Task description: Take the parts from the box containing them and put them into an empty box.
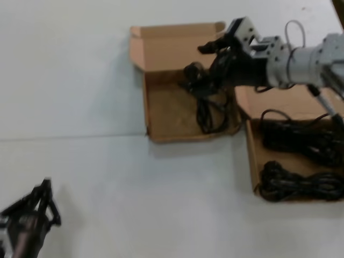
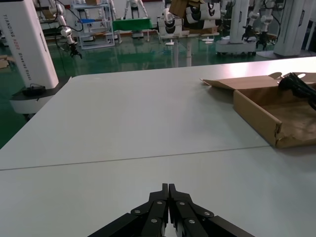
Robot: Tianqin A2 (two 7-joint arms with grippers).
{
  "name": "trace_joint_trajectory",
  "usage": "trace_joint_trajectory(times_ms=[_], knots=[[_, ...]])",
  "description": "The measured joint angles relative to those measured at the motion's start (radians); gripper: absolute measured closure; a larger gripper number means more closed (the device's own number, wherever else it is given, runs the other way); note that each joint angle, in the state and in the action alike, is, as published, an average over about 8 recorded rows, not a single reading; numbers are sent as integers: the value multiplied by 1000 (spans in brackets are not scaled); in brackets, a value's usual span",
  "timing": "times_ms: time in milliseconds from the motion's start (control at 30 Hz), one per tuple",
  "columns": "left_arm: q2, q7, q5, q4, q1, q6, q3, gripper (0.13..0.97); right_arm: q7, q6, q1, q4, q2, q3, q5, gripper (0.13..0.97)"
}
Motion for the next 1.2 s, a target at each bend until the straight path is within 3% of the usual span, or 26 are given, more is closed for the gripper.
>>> trace_joint_trajectory(times_ms=[300,467,767,1000,1200], knots=[[0,0,0,0,0,0,0,926,0,-18,-178,261,96,161,36,378],[0,0,0,0,0,0,0,926,0,-12,-230,324,113,206,47,272],[0,0,0,0,0,0,0,916,0,-10,-239,334,115,214,48,167],[0,0,0,0,0,0,0,910,0,-6,-246,337,115,217,49,138],[0,0,0,0,0,0,0,850,0,26,-294,363,110,239,57,129]])
